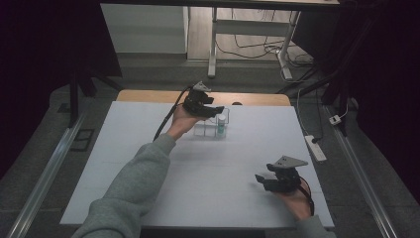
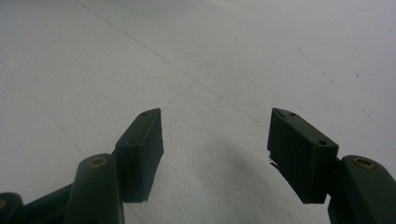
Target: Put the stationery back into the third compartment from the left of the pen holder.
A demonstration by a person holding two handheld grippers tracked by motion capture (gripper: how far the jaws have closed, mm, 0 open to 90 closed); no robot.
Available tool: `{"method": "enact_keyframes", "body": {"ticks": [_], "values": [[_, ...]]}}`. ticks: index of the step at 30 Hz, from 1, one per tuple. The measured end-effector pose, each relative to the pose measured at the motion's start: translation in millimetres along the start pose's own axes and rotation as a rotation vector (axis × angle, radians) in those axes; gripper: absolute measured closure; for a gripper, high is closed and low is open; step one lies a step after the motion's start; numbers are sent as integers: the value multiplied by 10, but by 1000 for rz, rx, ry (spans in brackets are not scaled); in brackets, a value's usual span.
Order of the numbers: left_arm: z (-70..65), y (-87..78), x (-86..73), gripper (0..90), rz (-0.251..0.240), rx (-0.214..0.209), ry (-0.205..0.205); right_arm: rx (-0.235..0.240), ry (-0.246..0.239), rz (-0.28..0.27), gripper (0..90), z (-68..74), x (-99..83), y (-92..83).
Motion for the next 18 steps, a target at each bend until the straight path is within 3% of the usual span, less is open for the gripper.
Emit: {"method": "enact_keyframes", "body": {"ticks": [8, 13, 18], "values": [[42, -312, -251, 383, -10, -21, 1, 4, 4, -6, 353, -3, 1, 2], [97, -502, -472, 383, 0, 6, 14, 2, 4, -6, 353, -8, -1, -2], [103, -667, -744, 382, 18, 6, 6, 2, -1, 5, 353, -5, -4, 3]]}}
Point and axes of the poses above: each handheld gripper's, and its own axes: y roughly forward along the jaws, x roughly out of its top, z roughly to its left, the point moved 6 cm from there along y, roughly forward along the jaws, and after that the axes turned 15 degrees about x, right-handed, at the moved point
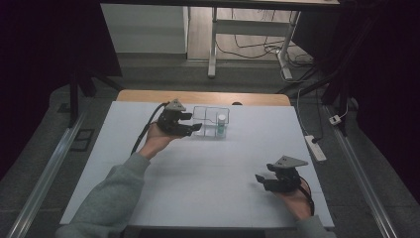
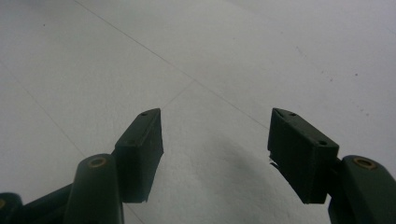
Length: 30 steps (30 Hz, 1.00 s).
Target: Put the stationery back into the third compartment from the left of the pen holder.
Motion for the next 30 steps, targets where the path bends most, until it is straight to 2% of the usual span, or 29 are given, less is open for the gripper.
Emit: {"method": "enact_keyframes", "body": {"ticks": [2, 6, 13, 22, 26, 30], "values": [[0, -68, -107, 381, 9, 1, -1, 0, 0, 0, 353, -1, 0, 2], [11, -216, -317, 376, 23, 32, 19, 3, -1, -2, 353, 2, 3, 3], [30, -446, -694, 372, 48, 50, 6, 2, 0, -4, 353, -2, 6, -4], [26, -707, -1043, 360, 66, 71, -9, -6, 1, -5, 353, -4, 9, -4], [2, -794, -1216, 351, 86, 89, 9, -3, 2, -4, 353, -6, 6, 0], [0, -850, -1361, 346, 96, 99, 4, -7, 1, -6, 353, -5, 7, 6]]}}
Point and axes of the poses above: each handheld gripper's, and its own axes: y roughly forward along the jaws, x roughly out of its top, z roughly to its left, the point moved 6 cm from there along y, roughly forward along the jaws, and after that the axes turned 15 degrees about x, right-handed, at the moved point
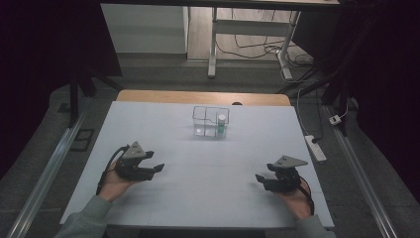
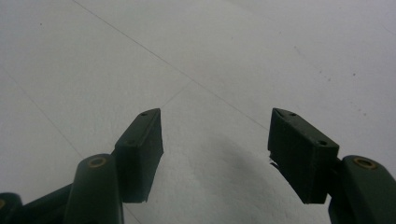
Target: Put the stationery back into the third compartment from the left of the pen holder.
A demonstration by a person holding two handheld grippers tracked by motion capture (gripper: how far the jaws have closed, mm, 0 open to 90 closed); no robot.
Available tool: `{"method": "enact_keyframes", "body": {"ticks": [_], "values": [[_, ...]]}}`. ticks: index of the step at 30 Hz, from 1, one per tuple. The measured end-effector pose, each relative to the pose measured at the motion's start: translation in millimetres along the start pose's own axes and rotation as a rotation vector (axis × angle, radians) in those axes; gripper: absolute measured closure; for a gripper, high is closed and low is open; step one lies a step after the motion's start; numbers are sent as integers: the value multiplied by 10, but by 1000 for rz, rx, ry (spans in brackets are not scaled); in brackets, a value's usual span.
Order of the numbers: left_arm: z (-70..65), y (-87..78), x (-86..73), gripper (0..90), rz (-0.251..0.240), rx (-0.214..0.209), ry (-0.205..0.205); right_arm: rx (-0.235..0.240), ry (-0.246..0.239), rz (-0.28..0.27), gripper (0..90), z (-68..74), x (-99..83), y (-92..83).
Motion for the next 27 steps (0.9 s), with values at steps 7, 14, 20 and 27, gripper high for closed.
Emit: {"method": "enact_keyframes", "body": {"ticks": [7, 14, 20, 27], "values": [[25, -13, -207, 328, 27, 3, -34, -4, -6, 4, 352, -4, -4, -7], [57, -15, -238, 326, 22, 5, -46, 2, -18, 11, 351, 5, -7, -8], [74, -22, -225, 325, 16, 0, -54, 5, -29, 19, 350, 22, -9, 5], [72, -19, -234, 325, 25, -4, -55, 7, -33, 18, 349, 25, -7, 6]]}}
Point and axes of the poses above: each handheld gripper's, and its own axes: y roughly forward along the jaws, x roughly out of its top, z roughly to its left, the point moved 6 cm from there along y, roughly forward along the jaws, and after that the axes turned 15 degrees about x, right-handed, at the moved point
